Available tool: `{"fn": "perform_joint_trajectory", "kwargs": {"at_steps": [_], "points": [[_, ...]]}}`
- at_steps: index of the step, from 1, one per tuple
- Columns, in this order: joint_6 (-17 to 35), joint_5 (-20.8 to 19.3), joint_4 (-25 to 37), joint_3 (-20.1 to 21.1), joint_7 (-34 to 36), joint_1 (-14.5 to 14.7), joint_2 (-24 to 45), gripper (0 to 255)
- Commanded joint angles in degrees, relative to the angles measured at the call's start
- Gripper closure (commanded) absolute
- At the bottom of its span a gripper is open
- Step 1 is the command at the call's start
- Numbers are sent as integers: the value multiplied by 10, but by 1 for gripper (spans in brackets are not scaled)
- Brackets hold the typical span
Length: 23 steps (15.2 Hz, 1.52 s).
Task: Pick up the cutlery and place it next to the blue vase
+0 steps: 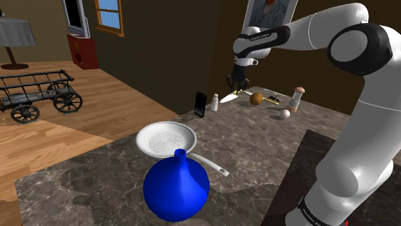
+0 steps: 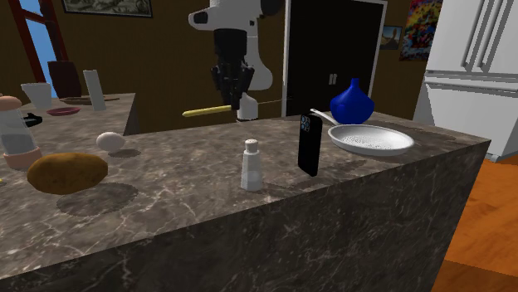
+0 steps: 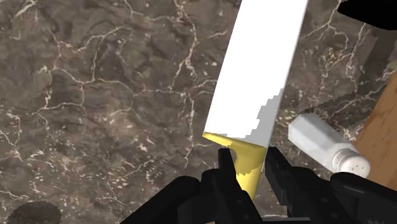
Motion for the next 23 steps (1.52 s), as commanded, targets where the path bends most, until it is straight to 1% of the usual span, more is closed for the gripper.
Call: {"fn": "perform_joint_trajectory", "kwargs": {"at_steps": [1,10,20,23], "points": [[-15,0,13,0,-1,0,-2,255],[-84,1,78,0,-3,0,-5,255],[-161,1,165,0,-5,0,4,255],[-143,-1,81,9,17,12,-61,255]]}}
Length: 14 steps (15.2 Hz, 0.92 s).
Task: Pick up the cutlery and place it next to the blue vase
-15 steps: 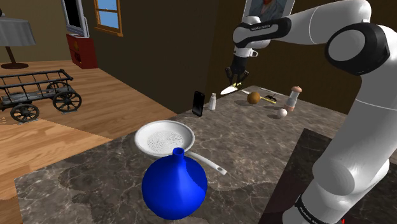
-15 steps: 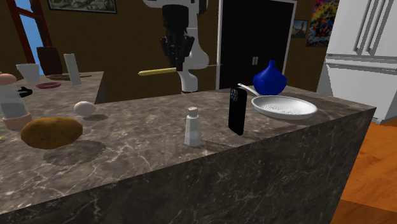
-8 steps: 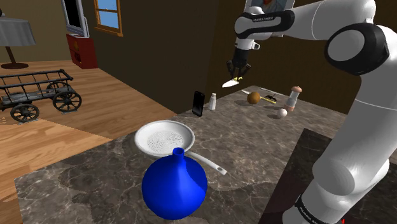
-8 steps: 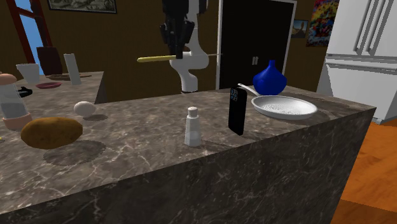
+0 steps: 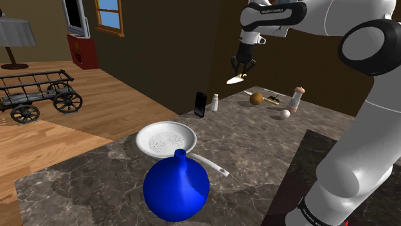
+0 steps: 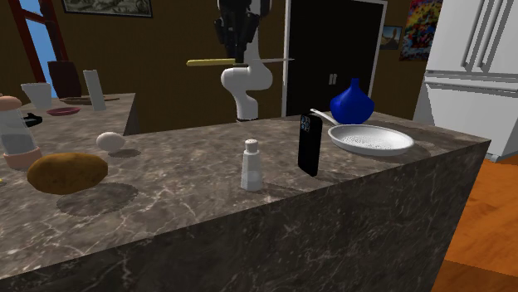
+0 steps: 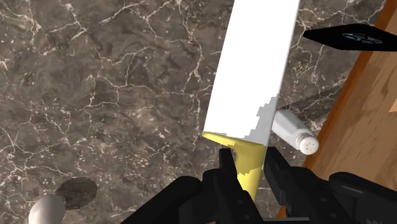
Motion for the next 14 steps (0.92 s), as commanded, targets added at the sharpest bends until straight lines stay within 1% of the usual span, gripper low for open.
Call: {"fn": "perform_joint_trajectory", "kwargs": {"at_steps": [1,7,14], "points": [[8,-1,-50,7,15,8,-41,255],[19,3,-178,33,62,30,-156,255],[9,22,-289,71,120,57,-277,255]]}}
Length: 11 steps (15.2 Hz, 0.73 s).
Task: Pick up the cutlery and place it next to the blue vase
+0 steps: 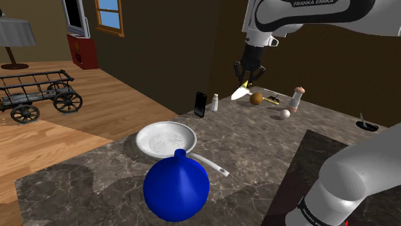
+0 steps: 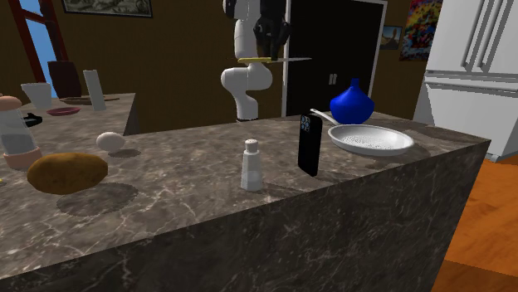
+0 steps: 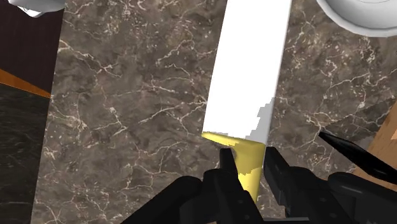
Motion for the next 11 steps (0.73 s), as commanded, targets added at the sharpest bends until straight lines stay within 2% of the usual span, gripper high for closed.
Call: {"fn": "perform_joint_trajectory", "kwargs": {"at_steps": [1,11], "points": [[-3,7,-24,14,20,9,-26,255],[-50,64,-116,85,114,59,-170,255]]}}
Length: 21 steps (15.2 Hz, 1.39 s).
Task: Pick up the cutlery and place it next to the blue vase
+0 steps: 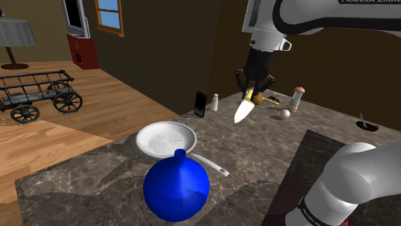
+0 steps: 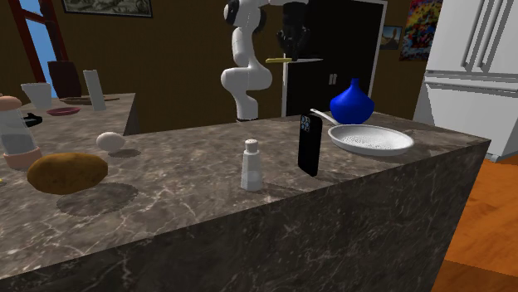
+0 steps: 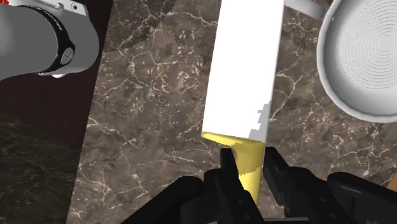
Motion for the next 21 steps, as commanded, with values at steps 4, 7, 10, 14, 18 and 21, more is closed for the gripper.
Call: {"fn": "perform_joint_trajectory", "kwargs": {"at_steps": [4,7,10,14,18,21], "points": [[-33,36,-21,41,53,28,-57,255],[-27,50,-43,55,69,38,-75,255],[-7,54,-69,59,69,41,-81,255],[21,60,-103,65,69,44,-86,255],[50,66,-135,71,68,47,-90,255],[72,71,-158,76,68,49,-92,255]]}}
